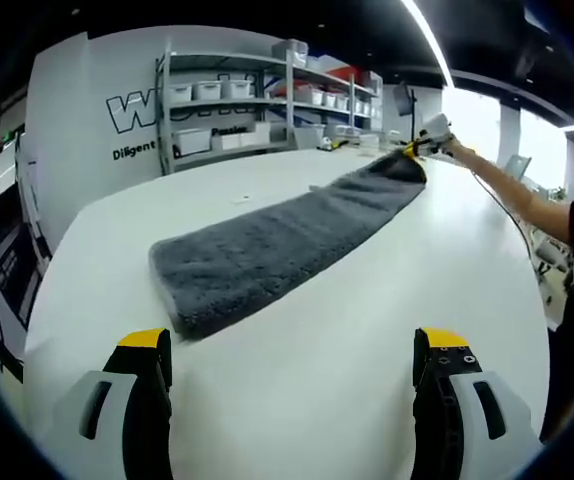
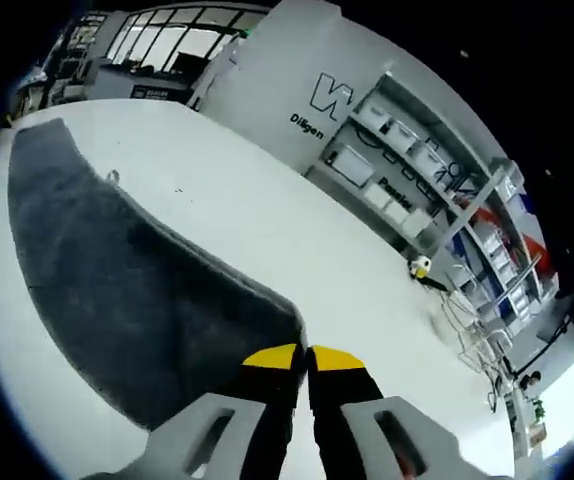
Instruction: Open the folded towel by lifting each exposed corner and separating the folded layers until the towel lies flat within the target outline without major curled edges
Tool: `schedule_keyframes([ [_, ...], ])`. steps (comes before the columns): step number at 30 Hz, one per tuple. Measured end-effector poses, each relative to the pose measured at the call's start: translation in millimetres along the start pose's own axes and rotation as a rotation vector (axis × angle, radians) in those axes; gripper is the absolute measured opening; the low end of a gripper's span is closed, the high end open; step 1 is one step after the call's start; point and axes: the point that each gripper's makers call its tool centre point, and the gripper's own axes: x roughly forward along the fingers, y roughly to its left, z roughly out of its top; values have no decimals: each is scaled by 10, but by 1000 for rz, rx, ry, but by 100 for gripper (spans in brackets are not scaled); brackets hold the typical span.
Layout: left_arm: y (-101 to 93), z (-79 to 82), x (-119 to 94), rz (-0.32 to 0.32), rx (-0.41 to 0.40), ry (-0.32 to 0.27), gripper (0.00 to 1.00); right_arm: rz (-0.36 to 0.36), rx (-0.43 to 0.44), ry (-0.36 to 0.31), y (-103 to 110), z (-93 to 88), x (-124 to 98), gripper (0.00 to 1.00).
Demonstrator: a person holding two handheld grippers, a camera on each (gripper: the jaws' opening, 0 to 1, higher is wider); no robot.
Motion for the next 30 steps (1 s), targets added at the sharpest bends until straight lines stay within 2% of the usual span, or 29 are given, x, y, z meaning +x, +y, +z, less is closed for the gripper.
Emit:
schedule_keyframes([
  [4,-6,-9,7,-1,0,4,99,-5,1,21,-21,-60,110,0],
  [12,-15,-24,10,1,-1,9,99,-13,-59,76,-26,-127,321,0],
  [16,-10,-22,7,1,0,8,99,-3,-73,108,15,-212,426,1],
  [23,-24,-28,12,-1,2,10,99,-42,-135,170,-35,-392,590,1],
  [30,-5,-26,10,0,1,10,99,-31,-123,197,1,-528,716,2],
])
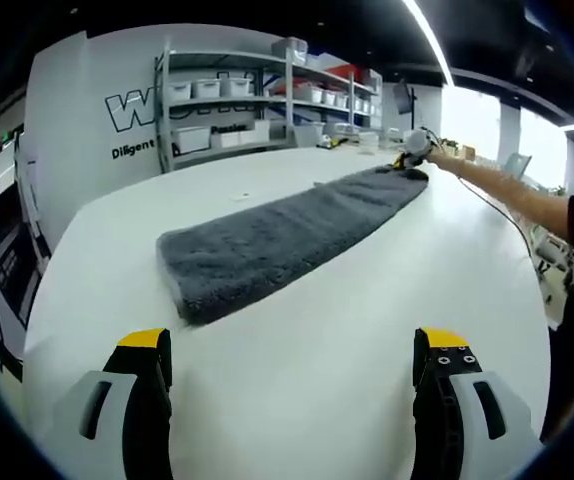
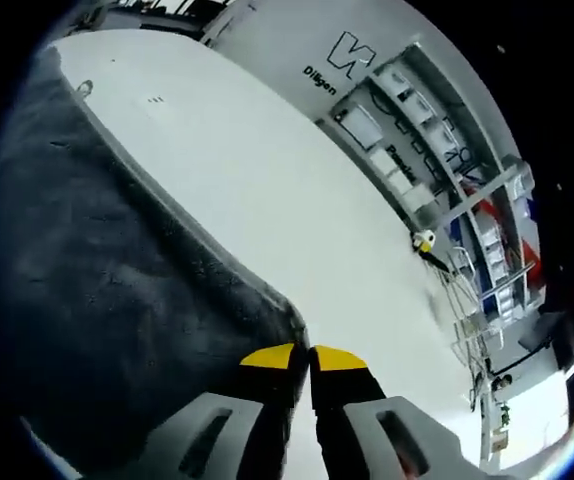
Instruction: Open the folded towel by lifting each exposed corner and separating the folded layers until the towel lies flat within the target outline without major curled edges
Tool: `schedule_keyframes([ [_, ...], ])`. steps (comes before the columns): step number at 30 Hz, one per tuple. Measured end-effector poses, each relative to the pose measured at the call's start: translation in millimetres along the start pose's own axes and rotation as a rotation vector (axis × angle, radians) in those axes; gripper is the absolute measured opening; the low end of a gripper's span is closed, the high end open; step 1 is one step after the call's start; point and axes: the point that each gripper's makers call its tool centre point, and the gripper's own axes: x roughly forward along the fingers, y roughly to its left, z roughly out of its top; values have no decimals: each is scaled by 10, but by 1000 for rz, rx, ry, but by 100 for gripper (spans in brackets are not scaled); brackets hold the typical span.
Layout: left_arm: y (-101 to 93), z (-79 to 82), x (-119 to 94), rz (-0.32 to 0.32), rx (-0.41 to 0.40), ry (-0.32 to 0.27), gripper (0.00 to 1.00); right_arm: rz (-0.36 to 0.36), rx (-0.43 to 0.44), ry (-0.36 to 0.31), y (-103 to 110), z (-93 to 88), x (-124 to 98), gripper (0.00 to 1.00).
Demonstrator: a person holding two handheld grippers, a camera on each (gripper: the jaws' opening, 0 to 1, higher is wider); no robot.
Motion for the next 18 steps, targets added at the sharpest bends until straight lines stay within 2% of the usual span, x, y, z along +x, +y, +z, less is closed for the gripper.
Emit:
schedule_keyframes([
  [5,6,-6,5,-1,0,3,99,-3,10,14,24,-40,76,2],
  [14,-3,-7,6,1,1,2,99,-9,-4,25,63,-58,82,2],
  [18,1,0,2,1,0,0,99,-9,42,14,21,-68,56,8],
])
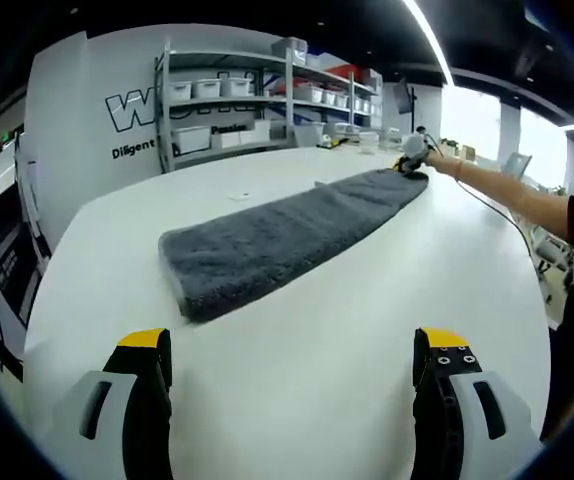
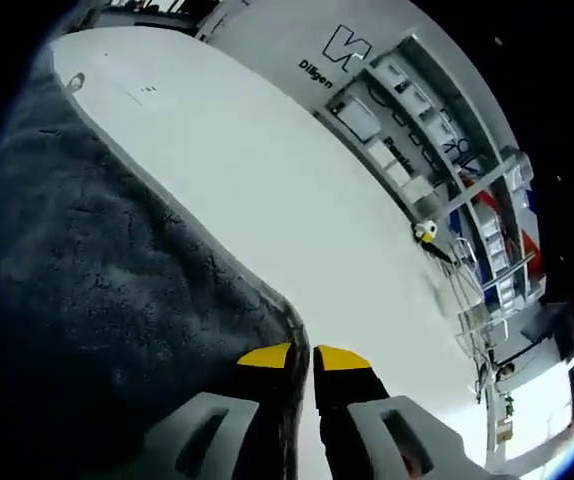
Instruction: Open the folded towel by lifting each exposed corner and separating the folded layers until the towel lies flat within the target outline without major curled edges
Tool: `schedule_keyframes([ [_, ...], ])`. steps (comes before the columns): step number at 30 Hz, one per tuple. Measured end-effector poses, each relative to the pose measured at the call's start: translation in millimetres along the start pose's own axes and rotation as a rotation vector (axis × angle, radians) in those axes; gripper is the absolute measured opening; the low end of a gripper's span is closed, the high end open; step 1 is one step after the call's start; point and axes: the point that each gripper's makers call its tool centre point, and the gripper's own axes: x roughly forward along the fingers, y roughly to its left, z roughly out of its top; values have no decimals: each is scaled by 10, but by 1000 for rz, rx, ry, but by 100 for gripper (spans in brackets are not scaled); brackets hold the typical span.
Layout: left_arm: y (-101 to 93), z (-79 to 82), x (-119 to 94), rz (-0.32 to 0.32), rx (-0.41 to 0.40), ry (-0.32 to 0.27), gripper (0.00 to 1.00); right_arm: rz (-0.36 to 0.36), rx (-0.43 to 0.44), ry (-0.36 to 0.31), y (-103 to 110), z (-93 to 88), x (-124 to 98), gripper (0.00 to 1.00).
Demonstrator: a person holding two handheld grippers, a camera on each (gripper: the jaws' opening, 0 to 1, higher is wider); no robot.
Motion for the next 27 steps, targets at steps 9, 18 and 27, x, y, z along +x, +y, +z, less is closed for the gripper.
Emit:
schedule_keyframes([
  [9,12,0,4,0,-2,0,99,-40,87,-50,-209,-30,-212,39],
  [18,20,-18,15,2,-7,6,99,13,180,-120,-228,-94,-571,48],
  [27,4,-35,21,4,-5,11,99,157,203,-252,153,83,-1121,64],
])
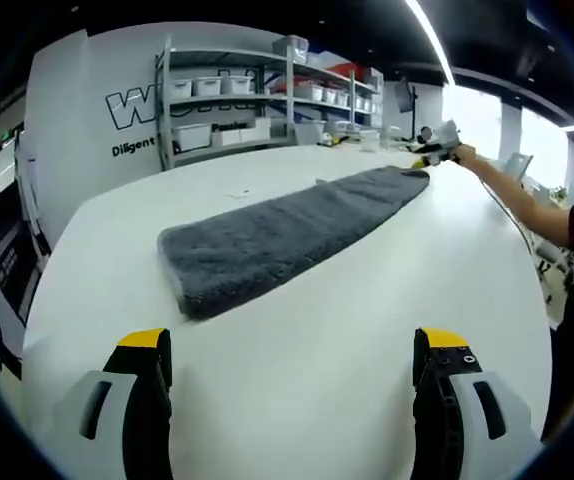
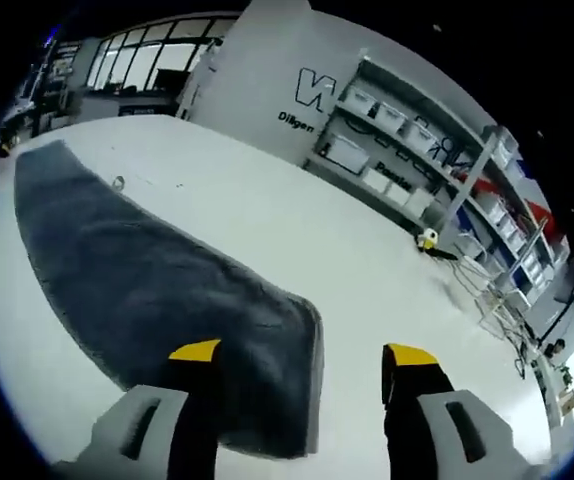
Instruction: Open the folded towel by lifting each exposed corner and separating the folded layers until the towel lies flat within the target outline without major curled edges
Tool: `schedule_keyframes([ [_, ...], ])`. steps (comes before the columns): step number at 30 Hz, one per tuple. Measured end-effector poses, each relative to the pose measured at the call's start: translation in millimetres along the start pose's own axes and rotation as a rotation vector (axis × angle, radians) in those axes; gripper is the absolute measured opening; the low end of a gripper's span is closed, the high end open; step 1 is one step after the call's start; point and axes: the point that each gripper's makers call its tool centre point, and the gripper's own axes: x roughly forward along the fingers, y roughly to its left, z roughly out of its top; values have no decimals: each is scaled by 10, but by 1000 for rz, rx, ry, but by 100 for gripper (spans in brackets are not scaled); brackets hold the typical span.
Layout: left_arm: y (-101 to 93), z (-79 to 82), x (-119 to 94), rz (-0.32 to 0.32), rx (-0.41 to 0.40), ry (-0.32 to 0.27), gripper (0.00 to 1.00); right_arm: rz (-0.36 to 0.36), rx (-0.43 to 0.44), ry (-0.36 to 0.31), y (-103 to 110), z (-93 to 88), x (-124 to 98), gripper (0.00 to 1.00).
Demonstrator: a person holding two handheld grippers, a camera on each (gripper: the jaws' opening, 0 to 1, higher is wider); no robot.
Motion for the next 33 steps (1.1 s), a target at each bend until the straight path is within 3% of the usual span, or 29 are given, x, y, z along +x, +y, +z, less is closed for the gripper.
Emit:
schedule_keyframes([
  [5,26,15,-4,9,-15,-9,99,77,36,-48,323,118,-186,86],
  [10,60,21,-13,14,-16,-10,99,186,49,-70,705,204,-339,99],
  [13,62,29,-15,13,-19,-13,99,252,99,-98,884,235,-430,99],
  [18,72,24,-17,20,-28,-16,99,275,116,-126,1038,240,-555,99],
  [27,110,14,16,33,-52,-20,99,332,125,-108,1334,83,-513,99],
  [33,115,23,23,25,-66,-29,99,376,118,-98,1417,-6,-541,99],
])
